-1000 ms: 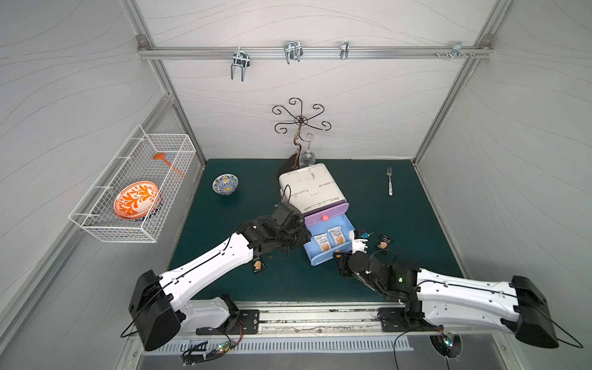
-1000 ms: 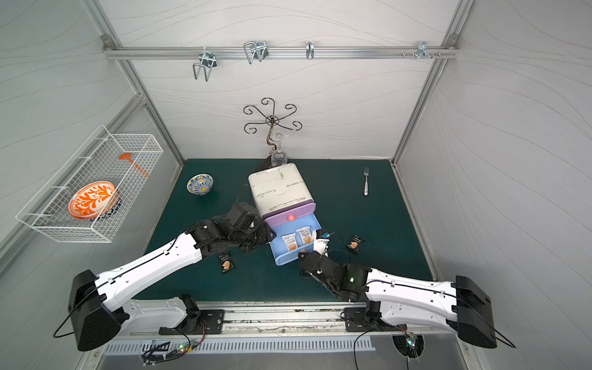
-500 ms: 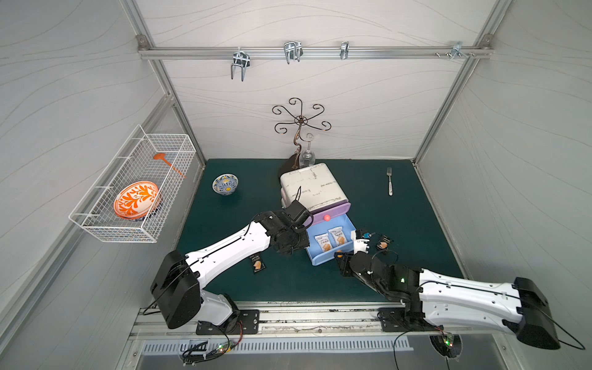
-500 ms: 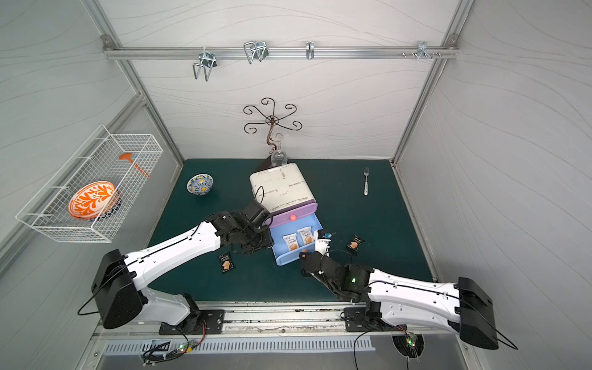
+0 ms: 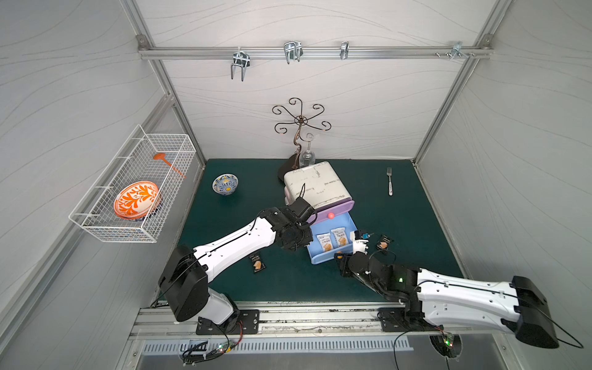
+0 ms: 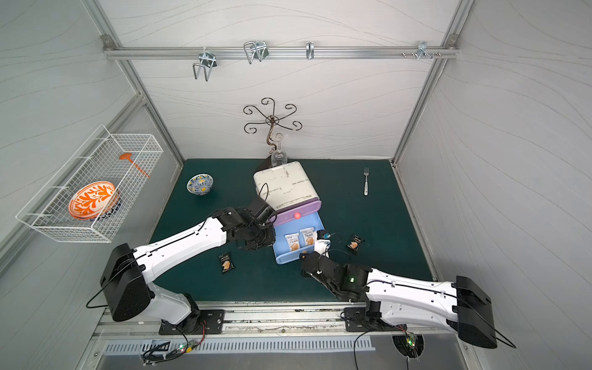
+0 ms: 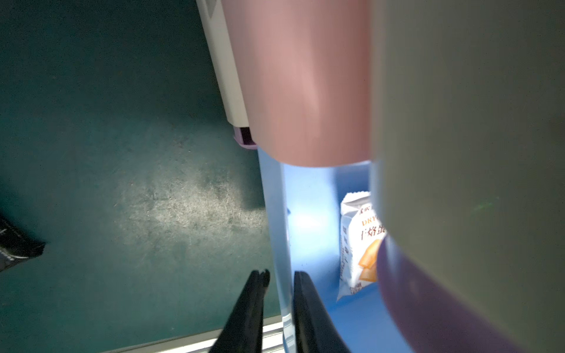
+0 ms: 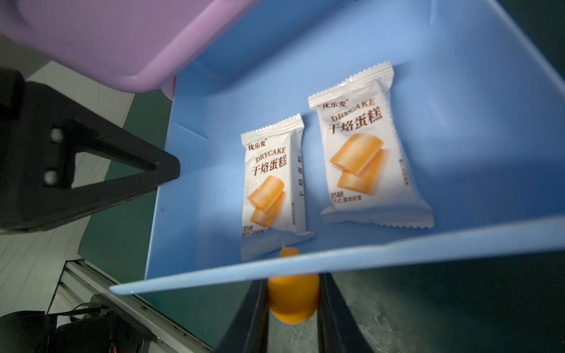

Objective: Take the cookies out of the drawer
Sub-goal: Pick up the cookie from the drawer.

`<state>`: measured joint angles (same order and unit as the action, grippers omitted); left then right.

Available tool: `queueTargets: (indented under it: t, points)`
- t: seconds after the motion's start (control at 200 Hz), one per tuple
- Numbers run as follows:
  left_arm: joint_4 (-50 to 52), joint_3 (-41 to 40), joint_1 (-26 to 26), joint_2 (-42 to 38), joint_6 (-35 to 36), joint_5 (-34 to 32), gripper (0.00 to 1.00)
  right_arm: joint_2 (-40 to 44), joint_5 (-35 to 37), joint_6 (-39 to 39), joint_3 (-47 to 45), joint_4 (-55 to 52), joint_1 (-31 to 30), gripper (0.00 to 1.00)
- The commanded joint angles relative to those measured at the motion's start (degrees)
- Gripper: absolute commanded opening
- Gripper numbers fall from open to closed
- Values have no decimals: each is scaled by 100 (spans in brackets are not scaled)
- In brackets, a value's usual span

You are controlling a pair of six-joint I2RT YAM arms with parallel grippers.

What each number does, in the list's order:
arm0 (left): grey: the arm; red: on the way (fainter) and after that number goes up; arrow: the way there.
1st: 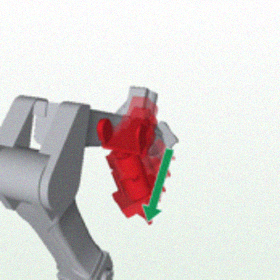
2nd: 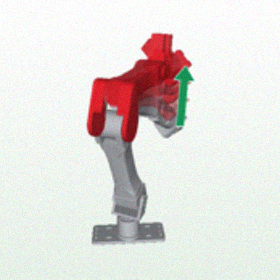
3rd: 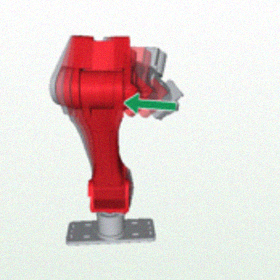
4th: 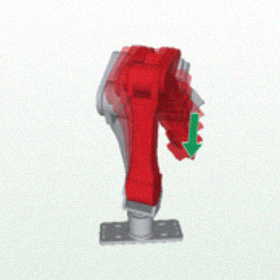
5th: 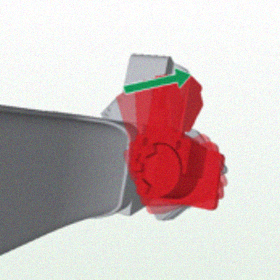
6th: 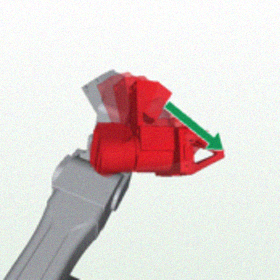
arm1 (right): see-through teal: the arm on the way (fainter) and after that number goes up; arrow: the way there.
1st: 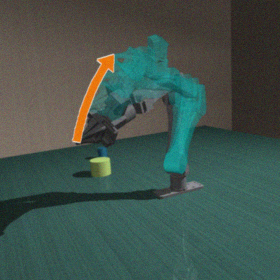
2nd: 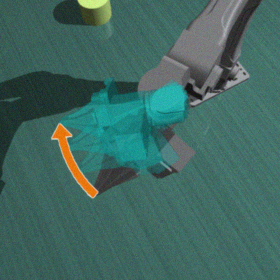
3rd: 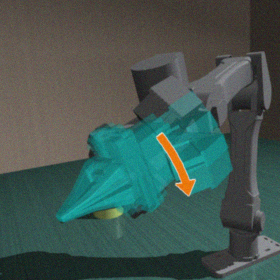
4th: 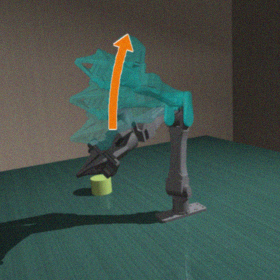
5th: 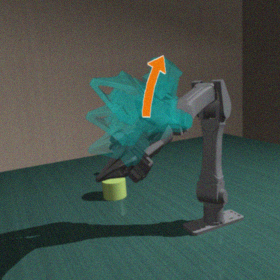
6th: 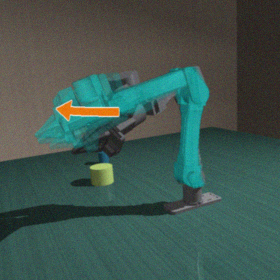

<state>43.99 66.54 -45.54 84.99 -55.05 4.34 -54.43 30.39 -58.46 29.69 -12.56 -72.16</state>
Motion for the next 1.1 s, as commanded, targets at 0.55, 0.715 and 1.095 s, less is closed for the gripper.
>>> queueTargets:
  t: [0.55,0.715,1.095]
  points:
    - [-233,171,-30,193,205,117,0,451,397,72,115,-550,-6,23]
    - [-267,192,-33,220,175,142,0,508,374,128,175,-665,-3,44]
    - [-260,276,-31,293,178,128,0,1210,445,277,401,-1494,25,74]
